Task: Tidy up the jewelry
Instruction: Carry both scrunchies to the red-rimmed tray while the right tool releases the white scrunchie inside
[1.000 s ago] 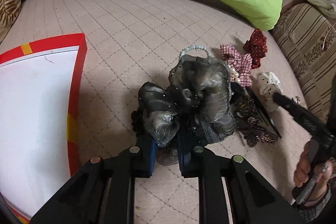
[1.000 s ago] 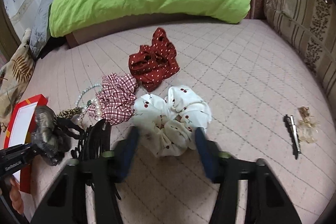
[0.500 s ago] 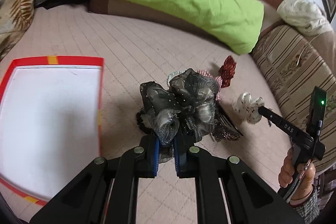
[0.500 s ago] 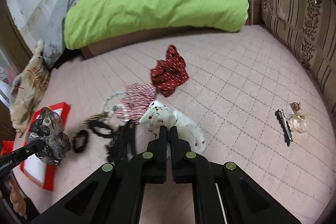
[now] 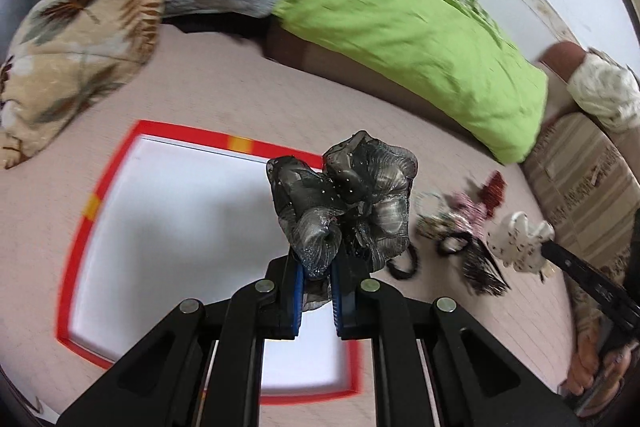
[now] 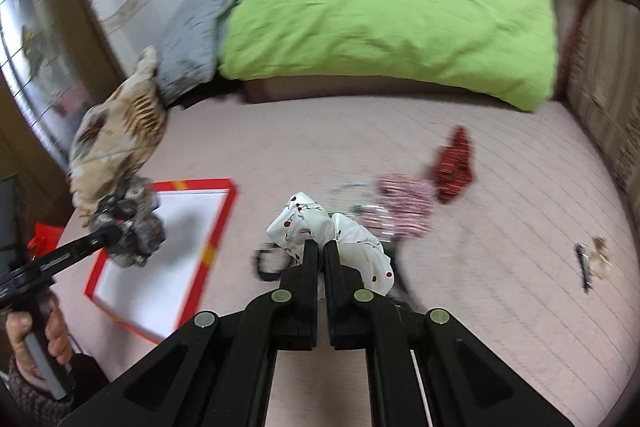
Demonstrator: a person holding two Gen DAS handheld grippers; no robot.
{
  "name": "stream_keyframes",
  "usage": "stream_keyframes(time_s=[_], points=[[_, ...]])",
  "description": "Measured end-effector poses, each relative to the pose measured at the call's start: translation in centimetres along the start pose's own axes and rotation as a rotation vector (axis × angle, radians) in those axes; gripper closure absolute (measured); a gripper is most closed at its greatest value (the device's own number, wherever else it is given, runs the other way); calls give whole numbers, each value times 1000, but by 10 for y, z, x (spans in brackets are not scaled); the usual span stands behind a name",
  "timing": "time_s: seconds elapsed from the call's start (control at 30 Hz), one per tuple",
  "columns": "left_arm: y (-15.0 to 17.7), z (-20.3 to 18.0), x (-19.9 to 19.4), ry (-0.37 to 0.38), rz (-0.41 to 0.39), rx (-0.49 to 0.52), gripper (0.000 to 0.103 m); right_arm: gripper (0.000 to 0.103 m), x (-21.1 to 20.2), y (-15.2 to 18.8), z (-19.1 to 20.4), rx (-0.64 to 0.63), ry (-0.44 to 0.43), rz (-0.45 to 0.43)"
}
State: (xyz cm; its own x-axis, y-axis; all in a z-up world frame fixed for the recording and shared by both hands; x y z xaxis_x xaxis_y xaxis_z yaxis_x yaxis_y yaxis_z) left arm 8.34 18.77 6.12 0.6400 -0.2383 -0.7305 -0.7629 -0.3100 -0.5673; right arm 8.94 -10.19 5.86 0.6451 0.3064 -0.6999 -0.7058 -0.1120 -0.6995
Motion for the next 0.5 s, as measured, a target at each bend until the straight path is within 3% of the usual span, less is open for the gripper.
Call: stream_keyframes(time_s=[0.3, 0.5], points=[[-42, 73, 24, -85, -31, -95, 92, 99, 52, -30, 99, -109, -108, 51], [-62, 96, 44, -152, -58, -70, 92, 99, 100, -50, 149, -166, -124, 83]])
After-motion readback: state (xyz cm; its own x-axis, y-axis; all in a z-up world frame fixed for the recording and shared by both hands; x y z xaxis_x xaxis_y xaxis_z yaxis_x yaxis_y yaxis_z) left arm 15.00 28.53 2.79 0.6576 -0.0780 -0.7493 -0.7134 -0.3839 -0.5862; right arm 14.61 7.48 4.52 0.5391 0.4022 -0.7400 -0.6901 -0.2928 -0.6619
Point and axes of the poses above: each gripper's, at about its wrist camera, not at the fingertips, and x roughly the way its jaws point, z to its left, y to its underside, the point moved 7 cm from there along x, roughly the way its jaws point, and after that the axes turned 9 degrees about -x, right-handed, at the moved point
